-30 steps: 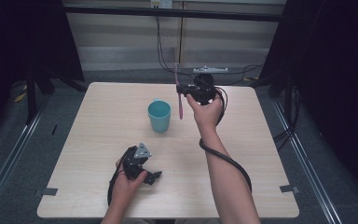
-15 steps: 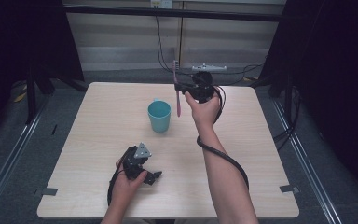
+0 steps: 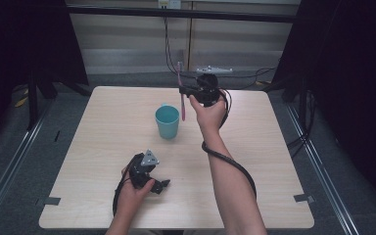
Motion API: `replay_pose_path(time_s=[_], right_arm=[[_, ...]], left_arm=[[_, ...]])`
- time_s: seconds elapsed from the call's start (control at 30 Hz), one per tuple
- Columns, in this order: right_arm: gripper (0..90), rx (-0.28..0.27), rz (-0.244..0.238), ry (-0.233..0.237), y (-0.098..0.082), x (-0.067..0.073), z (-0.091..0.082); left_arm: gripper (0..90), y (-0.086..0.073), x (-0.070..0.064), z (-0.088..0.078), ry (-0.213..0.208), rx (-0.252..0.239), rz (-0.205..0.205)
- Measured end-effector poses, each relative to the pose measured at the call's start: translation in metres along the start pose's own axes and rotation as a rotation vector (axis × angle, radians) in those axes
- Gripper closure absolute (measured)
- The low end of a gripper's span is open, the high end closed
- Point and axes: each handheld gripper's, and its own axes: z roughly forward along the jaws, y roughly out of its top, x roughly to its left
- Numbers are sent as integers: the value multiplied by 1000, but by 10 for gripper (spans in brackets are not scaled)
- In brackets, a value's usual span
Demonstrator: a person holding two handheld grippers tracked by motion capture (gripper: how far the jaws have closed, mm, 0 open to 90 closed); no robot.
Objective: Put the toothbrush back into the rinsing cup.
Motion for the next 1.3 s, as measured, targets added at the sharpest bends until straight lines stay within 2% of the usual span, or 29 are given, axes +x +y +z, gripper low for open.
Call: replay_pose_path(time_s=[0.33, 0.77, 1.3], right_arm=[[812, -17, -3, -3, -1, 1, 9], [812, -12, -9, 6, 0, 7, 25], [811, -15, -6, 7, -3, 6, 45]], left_arm=[[0, 0, 0, 0, 0, 0, 1], [0, 0, 0, 0, 1, 0, 0], [0, 0, 0, 0, 2, 1, 0]])
